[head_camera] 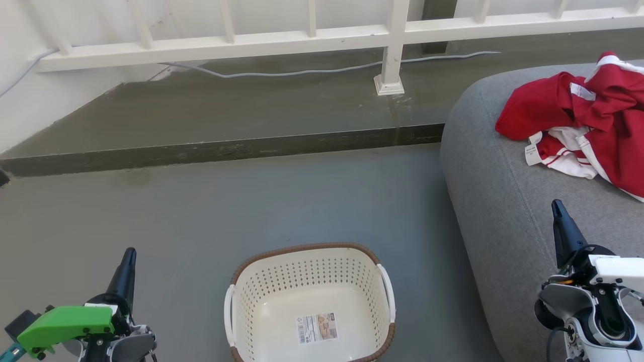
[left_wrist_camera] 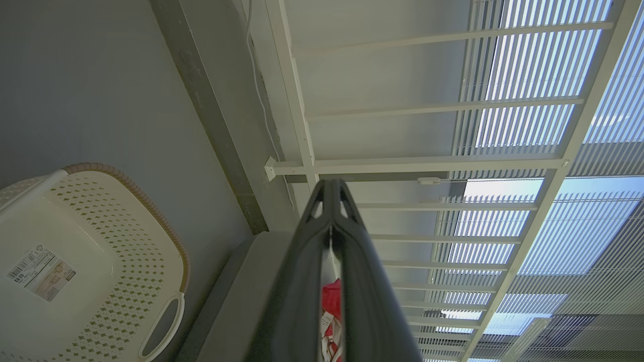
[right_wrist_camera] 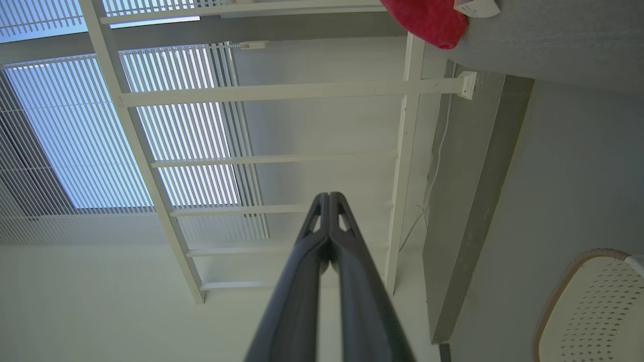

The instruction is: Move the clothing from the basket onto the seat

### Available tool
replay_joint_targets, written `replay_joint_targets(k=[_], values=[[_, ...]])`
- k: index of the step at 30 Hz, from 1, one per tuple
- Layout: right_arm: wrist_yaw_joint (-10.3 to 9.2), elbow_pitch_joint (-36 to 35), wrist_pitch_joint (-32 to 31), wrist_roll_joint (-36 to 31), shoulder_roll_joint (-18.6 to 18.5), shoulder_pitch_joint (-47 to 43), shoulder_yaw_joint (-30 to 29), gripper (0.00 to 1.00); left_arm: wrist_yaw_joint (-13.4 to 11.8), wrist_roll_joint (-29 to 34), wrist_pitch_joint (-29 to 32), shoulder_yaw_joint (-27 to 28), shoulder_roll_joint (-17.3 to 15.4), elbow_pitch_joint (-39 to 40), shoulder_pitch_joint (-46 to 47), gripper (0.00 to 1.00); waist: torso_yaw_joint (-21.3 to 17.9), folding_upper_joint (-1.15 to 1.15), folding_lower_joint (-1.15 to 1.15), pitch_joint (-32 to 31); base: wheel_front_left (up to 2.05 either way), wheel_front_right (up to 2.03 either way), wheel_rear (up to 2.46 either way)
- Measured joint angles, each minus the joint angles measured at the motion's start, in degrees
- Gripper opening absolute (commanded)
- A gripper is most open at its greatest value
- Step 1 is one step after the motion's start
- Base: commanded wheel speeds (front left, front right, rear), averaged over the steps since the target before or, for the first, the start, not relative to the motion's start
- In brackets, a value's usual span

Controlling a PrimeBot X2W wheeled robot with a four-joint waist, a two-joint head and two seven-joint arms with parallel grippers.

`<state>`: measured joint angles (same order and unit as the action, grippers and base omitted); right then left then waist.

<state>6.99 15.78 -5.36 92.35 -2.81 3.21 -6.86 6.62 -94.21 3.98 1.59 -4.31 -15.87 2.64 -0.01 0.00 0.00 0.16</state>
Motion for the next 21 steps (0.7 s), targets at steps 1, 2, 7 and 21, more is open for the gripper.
replay_joint_targets(k=[1, 2, 7, 21], values=[[0.00, 0.00, 0.00, 0.00, 0.00, 0.00, 0.00, 0.00, 0.00, 0.00, 0.00, 0.00, 0.00, 0.00, 0.00, 0.00, 0.00, 0.00, 0.00, 0.00, 0.00, 0.00, 0.00], [0.00, 0.00, 0.00, 0.00, 0.00, 0.00, 0.00, 0.00, 0.00, 0.00, 0.00, 0.00, 0.00, -0.01, 0.01, 0.00, 0.00, 0.00, 0.00, 0.00, 0.00, 0.00, 0.00], [0.00, 0.00, 0.00, 0.00, 0.00, 0.00, -0.01, 0.00, 0.01, 0.00, 0.00, 0.02, 0.01, -0.03, 0.02, 0.00, 0.00, 0.00, 0.00, 0.00, 0.00, 0.00, 0.00], [0.00, 0.00, 0.00, 0.00, 0.01, 0.00, -0.05, 0.00, 0.01, 0.00, 0.00, 0.08, 0.02, -0.09, 0.04, 0.00, 0.00, 0.00, 0.00, 0.00, 0.00, 0.00, 0.00]])
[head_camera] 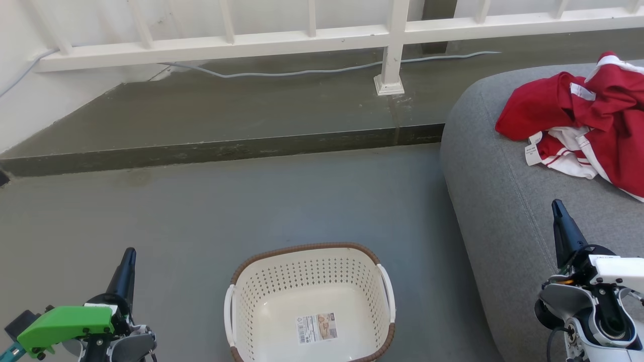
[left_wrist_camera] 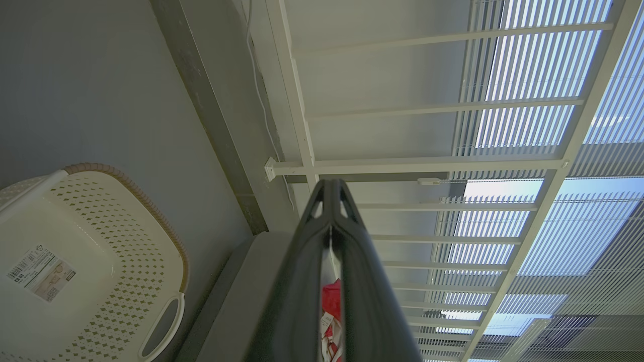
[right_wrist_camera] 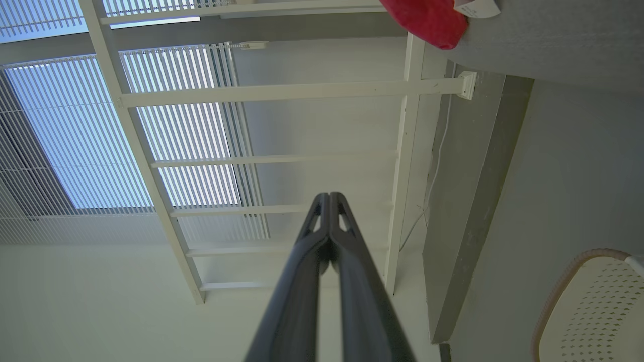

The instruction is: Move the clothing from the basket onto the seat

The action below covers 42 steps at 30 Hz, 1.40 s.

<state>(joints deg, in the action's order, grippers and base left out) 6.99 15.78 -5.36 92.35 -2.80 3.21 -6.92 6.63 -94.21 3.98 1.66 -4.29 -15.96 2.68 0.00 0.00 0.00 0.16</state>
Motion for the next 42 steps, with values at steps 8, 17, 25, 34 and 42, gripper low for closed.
replay_joint_targets(k=[8, 17, 25, 34, 42], values=[[0.00, 0.00, 0.00, 0.00, 0.00, 0.00, -0.01, 0.00, 0.01, 0.00, 0.01, 0.02, 0.02, -0.03, 0.01, 0.00, 0.00, 0.00, 0.00, 0.00, 0.00, 0.00, 0.00], [0.00, 0.00, 0.00, 0.00, 0.01, 0.00, -0.01, 0.00, 0.41, 0.00, 0.01, 0.04, 0.03, -0.07, 0.02, 0.00, 0.00, 0.00, 0.00, 0.00, 0.00, 0.00, 0.00], [0.00, 0.00, 0.00, 0.00, 0.01, 0.00, -0.02, 0.00, 0.42, 0.00, 0.01, 0.05, 0.04, -0.09, 0.02, 0.00, 0.00, 0.00, 0.00, 0.00, 0.00, 0.00, 0.00], [0.00, 0.00, -0.01, 0.00, 0.02, 0.00, -0.04, 0.00, 0.42, 0.00, 0.01, 0.08, 0.08, -0.11, 0.03, 0.00, 0.00, 0.00, 0.00, 0.00, 0.00, 0.00, 0.00], [0.00, 0.00, -0.01, 0.00, 0.03, 0.00, -0.07, 0.00, 0.43, 0.00, 0.08, 0.10, 0.13, -0.12, 0.04, 0.00, 0.00, 0.00, 0.00, 0.00, 0.00, 0.00, 0.00]])
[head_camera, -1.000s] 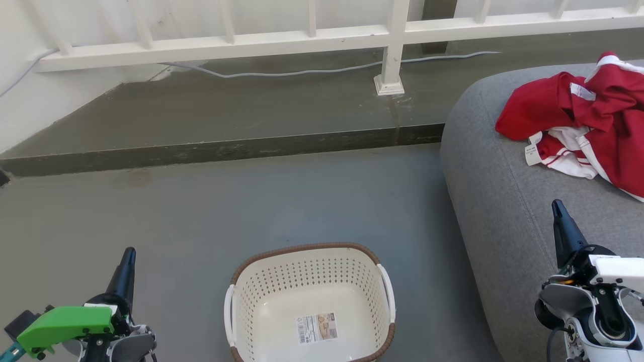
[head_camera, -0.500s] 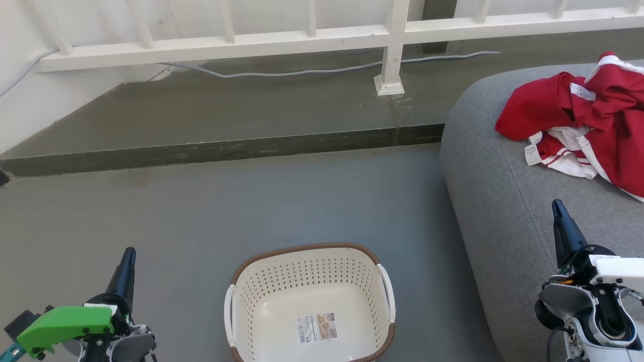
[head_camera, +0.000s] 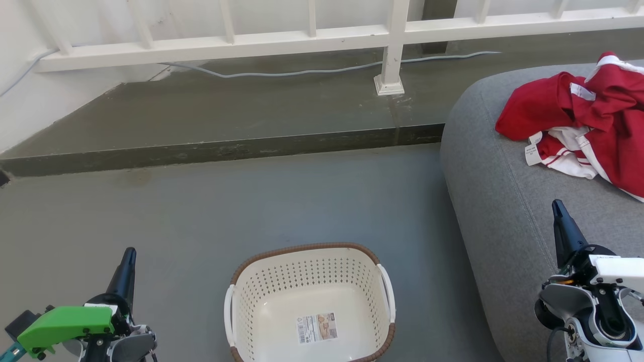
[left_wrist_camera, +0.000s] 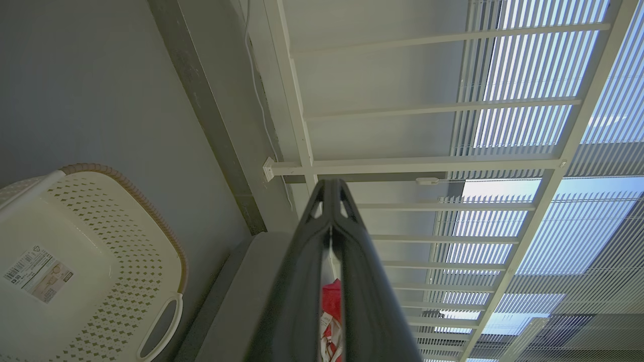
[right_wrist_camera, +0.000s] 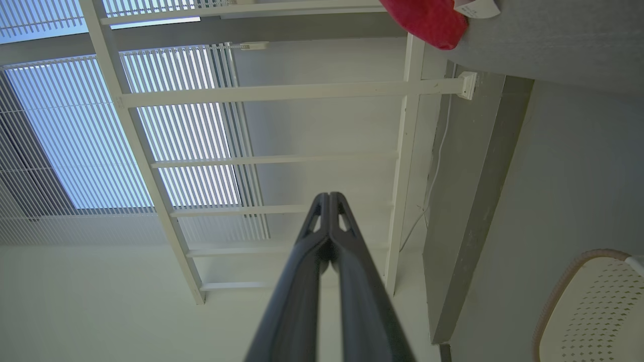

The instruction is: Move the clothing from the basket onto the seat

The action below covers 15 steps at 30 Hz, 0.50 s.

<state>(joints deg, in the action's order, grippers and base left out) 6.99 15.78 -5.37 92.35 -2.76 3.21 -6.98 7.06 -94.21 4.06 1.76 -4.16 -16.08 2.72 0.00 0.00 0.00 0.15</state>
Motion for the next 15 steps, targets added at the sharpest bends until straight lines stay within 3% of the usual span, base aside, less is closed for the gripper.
replay_joint_targets(k=[15], values=[[0.00, -0.01, -0.25, 0.00, 0.08, 0.00, -0.01, 0.00, 0.00, 0.00, 0.00, 0.04, 0.04, 0.01, 0.02, 0.00, 0.00, 0.00, 0.00, 0.00, 0.00, 0.00, 0.00]])
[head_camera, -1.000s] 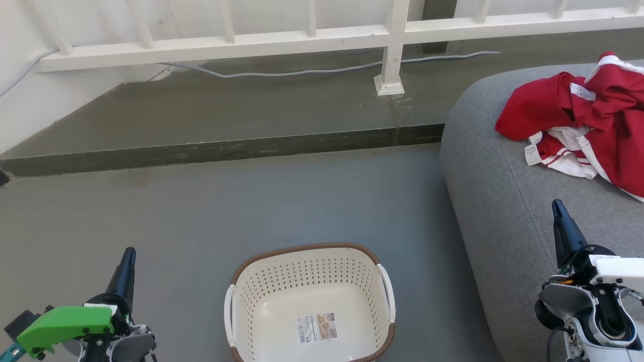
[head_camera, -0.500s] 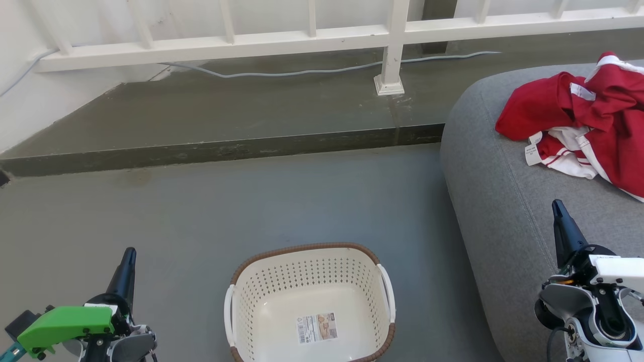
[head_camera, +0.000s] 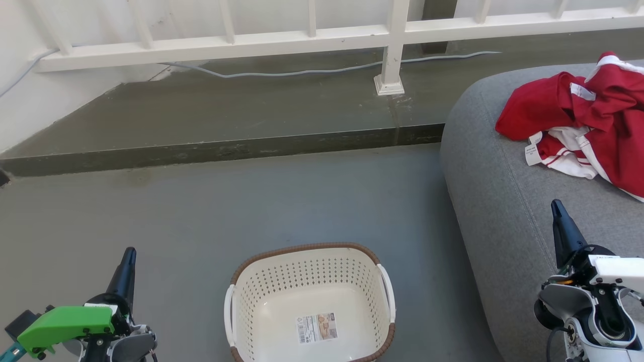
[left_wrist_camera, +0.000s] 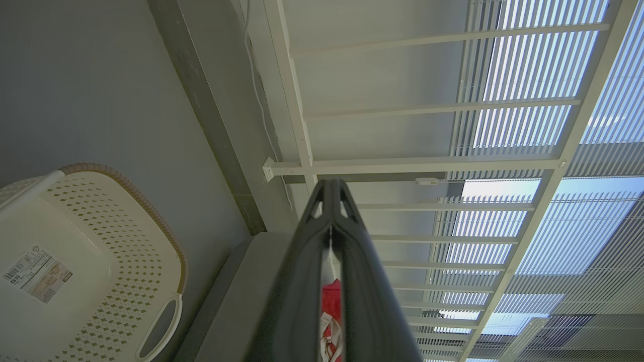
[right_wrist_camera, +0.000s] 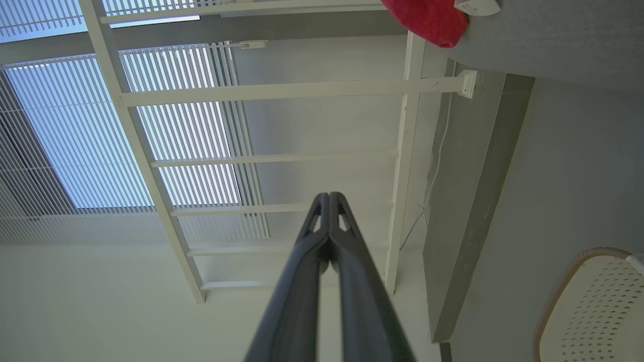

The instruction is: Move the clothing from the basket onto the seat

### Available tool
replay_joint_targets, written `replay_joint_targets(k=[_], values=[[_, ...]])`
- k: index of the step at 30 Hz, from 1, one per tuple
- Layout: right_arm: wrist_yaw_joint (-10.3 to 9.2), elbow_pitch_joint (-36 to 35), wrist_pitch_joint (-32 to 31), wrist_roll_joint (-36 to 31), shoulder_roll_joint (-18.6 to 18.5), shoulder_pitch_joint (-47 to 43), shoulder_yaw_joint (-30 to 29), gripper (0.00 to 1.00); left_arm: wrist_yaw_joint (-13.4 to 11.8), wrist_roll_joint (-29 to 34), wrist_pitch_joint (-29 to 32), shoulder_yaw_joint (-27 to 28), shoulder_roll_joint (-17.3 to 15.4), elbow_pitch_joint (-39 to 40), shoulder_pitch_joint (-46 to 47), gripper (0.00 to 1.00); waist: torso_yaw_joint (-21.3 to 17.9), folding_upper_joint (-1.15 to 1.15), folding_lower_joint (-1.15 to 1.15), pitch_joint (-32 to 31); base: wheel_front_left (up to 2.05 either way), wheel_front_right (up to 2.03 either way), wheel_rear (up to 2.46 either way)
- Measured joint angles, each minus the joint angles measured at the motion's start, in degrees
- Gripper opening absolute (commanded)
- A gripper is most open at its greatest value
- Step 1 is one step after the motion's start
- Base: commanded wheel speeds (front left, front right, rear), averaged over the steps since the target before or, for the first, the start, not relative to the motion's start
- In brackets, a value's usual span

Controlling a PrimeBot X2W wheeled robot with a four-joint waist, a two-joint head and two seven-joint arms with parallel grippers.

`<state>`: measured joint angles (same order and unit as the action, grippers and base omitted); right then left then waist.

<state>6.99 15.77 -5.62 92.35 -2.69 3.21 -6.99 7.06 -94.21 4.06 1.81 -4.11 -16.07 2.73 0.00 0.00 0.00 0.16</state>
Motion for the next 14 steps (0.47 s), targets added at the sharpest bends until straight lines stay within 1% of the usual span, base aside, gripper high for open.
replay_joint_targets(k=[14], values=[[0.00, 0.00, -0.05, 0.00, 0.07, 0.00, -0.01, 0.00, 0.00, 0.00, 0.00, 0.04, 0.02, 0.02, 0.01, 0.00, 0.00, 0.00, 0.00, 0.00, 0.00, 0.00, 0.00]])
